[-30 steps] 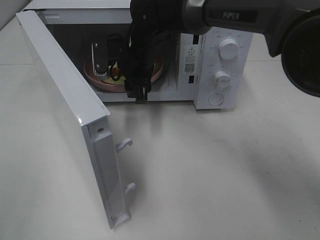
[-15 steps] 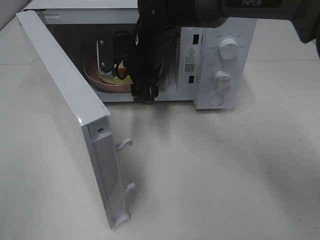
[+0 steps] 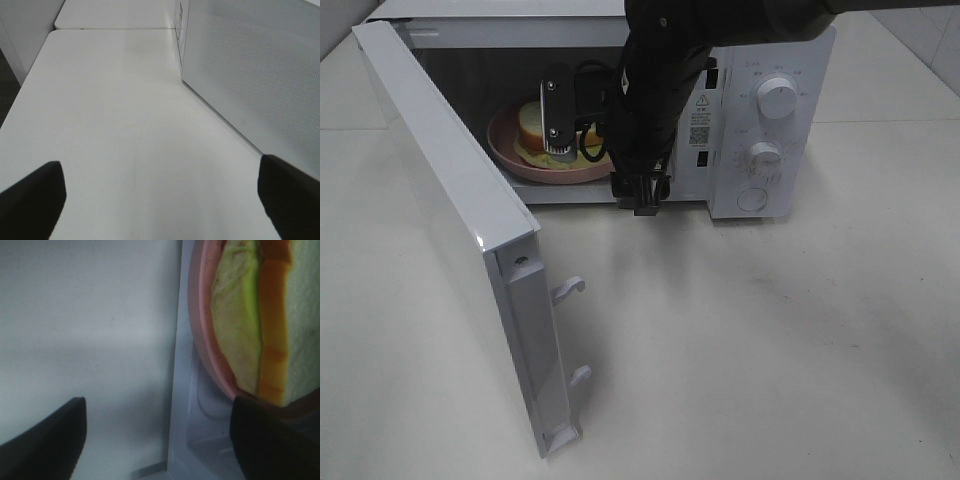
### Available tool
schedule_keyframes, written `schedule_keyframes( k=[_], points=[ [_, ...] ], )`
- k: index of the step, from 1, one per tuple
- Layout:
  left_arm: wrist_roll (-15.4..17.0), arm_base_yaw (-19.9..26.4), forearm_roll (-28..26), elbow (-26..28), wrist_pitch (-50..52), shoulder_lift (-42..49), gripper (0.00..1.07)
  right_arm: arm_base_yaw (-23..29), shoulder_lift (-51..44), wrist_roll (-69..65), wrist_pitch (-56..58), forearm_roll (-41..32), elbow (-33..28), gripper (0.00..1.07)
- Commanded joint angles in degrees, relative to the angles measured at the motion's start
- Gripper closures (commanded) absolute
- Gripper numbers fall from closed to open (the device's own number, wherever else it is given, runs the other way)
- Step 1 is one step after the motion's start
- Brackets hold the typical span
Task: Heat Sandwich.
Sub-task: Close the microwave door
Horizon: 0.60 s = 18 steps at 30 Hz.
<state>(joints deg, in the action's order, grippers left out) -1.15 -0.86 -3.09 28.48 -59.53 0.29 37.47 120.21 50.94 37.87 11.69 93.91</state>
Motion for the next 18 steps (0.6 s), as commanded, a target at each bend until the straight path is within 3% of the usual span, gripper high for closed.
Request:
schedule_keyframes(
  k=[1, 18],
  points=[
    [0.0, 0.1, -0.1, -0.1, 0.2, 1.5, 0.09, -0.1, -2.5, -0.6, -1.5, 0.2, -2.6, 0.31],
    [0.0, 0.1, -0.1, -0.1, 0.2, 1.5, 0.09, 0.6, -16.3, -2.3, -9.6, 1.2, -19.5, 0.31]
  ],
)
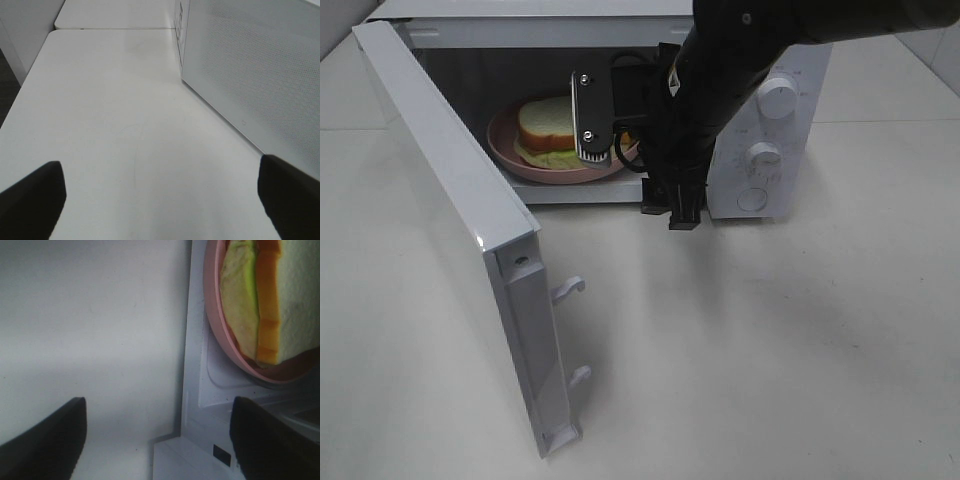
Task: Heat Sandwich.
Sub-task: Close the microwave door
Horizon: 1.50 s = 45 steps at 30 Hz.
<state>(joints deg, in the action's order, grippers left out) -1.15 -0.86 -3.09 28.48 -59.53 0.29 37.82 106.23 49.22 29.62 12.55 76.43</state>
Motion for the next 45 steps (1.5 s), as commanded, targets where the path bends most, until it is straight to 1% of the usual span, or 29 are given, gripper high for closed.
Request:
schedule_keyframes(
  k=[1, 2, 6, 11, 15, 16, 19, 27, 33, 35, 37, 40, 42, 43, 45],
  points=[
    [0.0, 0.1, -0.1, -0.1, 0.2, 1.5, 0.09, 0.3, -3.2, -0.6, -1.7, 0.3, -3.0, 0.31],
    [0.0, 0.1, -0.1, -0.1, 0.2, 1.5, 0.09, 0.3, -3.2, -0.6, -1.7, 0.3, -3.0, 0.31],
    [0.0, 0.1, -0.1, -0.1, 0.2, 1.5, 0.09, 0.3, -7.8, -2.2, -3.8, 0.3, -8.1, 0.31],
    [0.0, 0.1, -0.1, -0.1, 0.2, 1.5, 0.09, 0.3, -9.9, -3.6, -4.9, 0.3, -10.7, 0.31],
    [0.0, 0.1, -0.1, -0.1, 0.2, 1.5, 0.09, 0.3, -14.2, -4.5, -6.8, 0.2, -15.4, 0.31],
    [0.0, 0.1, -0.1, -0.1, 0.2, 1.5, 0.09, 0.3, -14.2, -4.5, -6.8, 0.2, -15.4, 0.31],
    [0.0, 0.1, -0.1, -0.1, 0.2, 1.5, 0.09, 0.3, -17.0, -7.2, -7.6, 0.2, -18.2, 0.31],
    [0.0, 0.1, -0.1, -0.1, 0.2, 1.5, 0.09, 0.3, -22.3, -13.5, -8.0, 0.2, -22.6, 0.31],
    [0.0, 0.1, -0.1, -0.1, 0.2, 1.5, 0.09, 0.3, -28.6, -20.3, -6.6, 0.2, -27.6, 0.31],
    [0.0, 0.1, -0.1, -0.1, 0.2, 1.5, 0.09, 0.3, -29.4, -21.2, -6.5, 0.2, -28.2, 0.31],
    [0.0, 0.1, -0.1, -0.1, 0.2, 1.5, 0.09, 0.3, -32.5, -23.8, -6.0, 0.2, -30.4, 0.31],
    [0.0, 0.1, -0.1, -0.1, 0.2, 1.5, 0.09, 0.3, -34.6, -25.3, -5.4, 0.2, -31.7, 0.31],
    [0.0, 0.1, -0.1, -0.1, 0.2, 1.5, 0.09, 0.3, -37.8, -28.0, -3.0, 0.2, -33.2, 0.31],
    [0.0, 0.1, -0.1, -0.1, 0.2, 1.5, 0.09, 0.3, -37.8, -28.0, -3.0, 0.2, -33.2, 0.31],
    [0.0, 0.1, -0.1, -0.1, 0.2, 1.5, 0.09, 0.3, -40.8, -31.3, 0.7, 0.2, -34.1, 0.31]
  ],
)
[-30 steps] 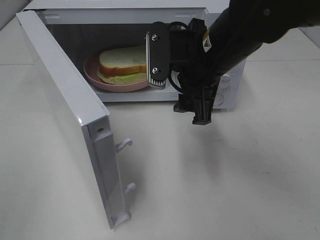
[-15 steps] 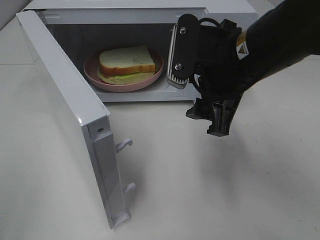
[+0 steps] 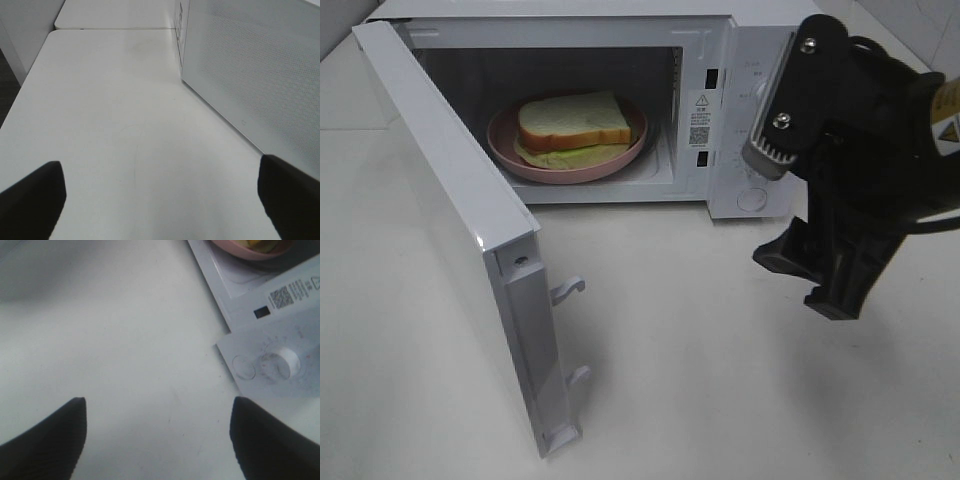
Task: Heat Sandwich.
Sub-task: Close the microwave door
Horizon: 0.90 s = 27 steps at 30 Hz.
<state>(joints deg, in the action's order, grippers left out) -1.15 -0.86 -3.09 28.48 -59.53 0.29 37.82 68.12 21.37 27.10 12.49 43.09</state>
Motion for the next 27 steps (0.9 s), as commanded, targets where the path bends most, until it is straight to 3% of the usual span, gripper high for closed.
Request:
schedule_keyframes(
  k=[1, 14, 27],
  points=[
    [0.0, 0.1, -0.1, -0.1, 0.2, 1.5, 0.09, 0.3, -3.4, -4.5, 4.7, 0.2, -0.8, 0.31],
    [0.0, 0.1, -0.1, -0.1, 0.2, 1.5, 0.09, 0.3, -16.3, -17.9, 19.1, 0.2, -0.8, 0.31],
    [0.0, 0.1, -0.1, -0.1, 0.2, 1.5, 0.09, 0.2, -26.4, -21.9, 33.2, 0.5, -0.8, 0.31]
  ],
)
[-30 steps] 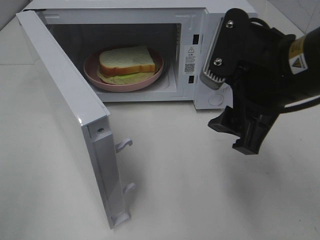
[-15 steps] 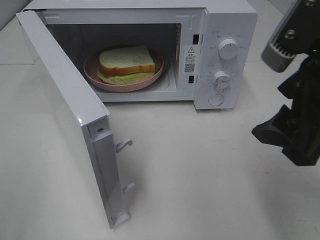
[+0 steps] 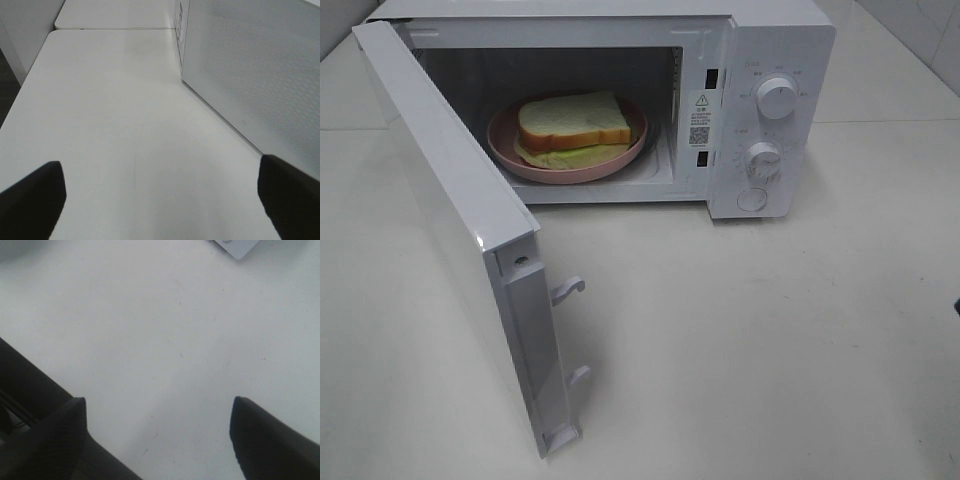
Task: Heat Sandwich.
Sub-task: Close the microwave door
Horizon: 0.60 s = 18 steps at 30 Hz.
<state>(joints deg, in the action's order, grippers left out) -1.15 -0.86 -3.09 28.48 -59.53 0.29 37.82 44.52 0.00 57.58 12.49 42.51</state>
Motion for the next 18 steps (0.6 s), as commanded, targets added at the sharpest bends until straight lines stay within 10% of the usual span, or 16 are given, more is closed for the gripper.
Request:
schedule_keyframes(
  k=[1, 18],
  points=[
    [0.0, 0.1, -0.1, -0.1, 0.2, 1.5, 0.09, -0.1, -3.9, -0.5, 3.3, 0.4, -0.2, 0.31],
    [0.0, 0.1, -0.1, -0.1, 0.2, 1.5, 0.09, -16.5, -18.0, -0.8, 6.1, -1.3, -7.4, 0.31]
  ],
)
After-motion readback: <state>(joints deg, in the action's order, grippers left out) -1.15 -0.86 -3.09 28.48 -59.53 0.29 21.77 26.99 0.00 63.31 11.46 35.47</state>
